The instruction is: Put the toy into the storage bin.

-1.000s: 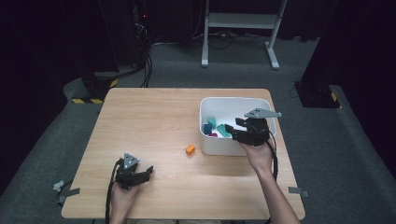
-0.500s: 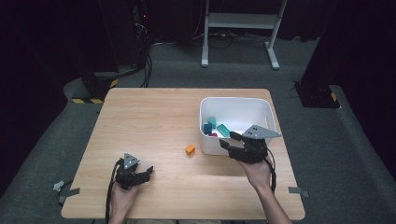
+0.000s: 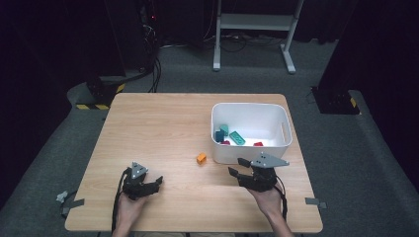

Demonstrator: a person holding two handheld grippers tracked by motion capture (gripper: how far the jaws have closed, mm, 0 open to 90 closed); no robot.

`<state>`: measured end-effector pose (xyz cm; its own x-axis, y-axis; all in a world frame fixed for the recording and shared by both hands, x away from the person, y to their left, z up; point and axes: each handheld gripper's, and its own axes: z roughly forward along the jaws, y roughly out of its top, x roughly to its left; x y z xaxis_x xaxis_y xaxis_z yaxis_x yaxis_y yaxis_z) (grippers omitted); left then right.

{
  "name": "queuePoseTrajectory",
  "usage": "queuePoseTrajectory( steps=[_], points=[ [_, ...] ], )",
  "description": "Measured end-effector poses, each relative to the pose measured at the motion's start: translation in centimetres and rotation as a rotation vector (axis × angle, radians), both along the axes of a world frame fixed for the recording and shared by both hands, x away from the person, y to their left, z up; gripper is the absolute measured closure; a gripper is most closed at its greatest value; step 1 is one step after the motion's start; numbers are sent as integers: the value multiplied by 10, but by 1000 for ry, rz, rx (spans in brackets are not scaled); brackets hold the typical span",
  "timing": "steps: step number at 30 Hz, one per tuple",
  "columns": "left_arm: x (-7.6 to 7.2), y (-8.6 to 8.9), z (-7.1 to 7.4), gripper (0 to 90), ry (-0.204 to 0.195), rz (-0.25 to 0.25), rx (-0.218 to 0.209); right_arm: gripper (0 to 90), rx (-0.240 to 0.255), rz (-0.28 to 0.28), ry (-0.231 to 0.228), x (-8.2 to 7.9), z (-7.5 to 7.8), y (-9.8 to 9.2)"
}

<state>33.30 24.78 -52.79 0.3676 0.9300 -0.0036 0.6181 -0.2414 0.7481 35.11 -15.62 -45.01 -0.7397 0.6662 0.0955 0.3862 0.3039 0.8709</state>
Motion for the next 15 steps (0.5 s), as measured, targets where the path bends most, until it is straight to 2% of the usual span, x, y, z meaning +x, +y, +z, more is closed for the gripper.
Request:
queuePoseTrajectory(
  steps=[8,10,15],
  points=[
    [1,0,1,229,18,-7,-15,472,-86,-12,65,6,-45,4],
    [3,0,2,228,28,-18,-49,470,-106,-13,78,7,-52,5],
    [5,-8,7,220,18,-45,-52,459,-149,-35,103,13,-69,7]
  ],
)
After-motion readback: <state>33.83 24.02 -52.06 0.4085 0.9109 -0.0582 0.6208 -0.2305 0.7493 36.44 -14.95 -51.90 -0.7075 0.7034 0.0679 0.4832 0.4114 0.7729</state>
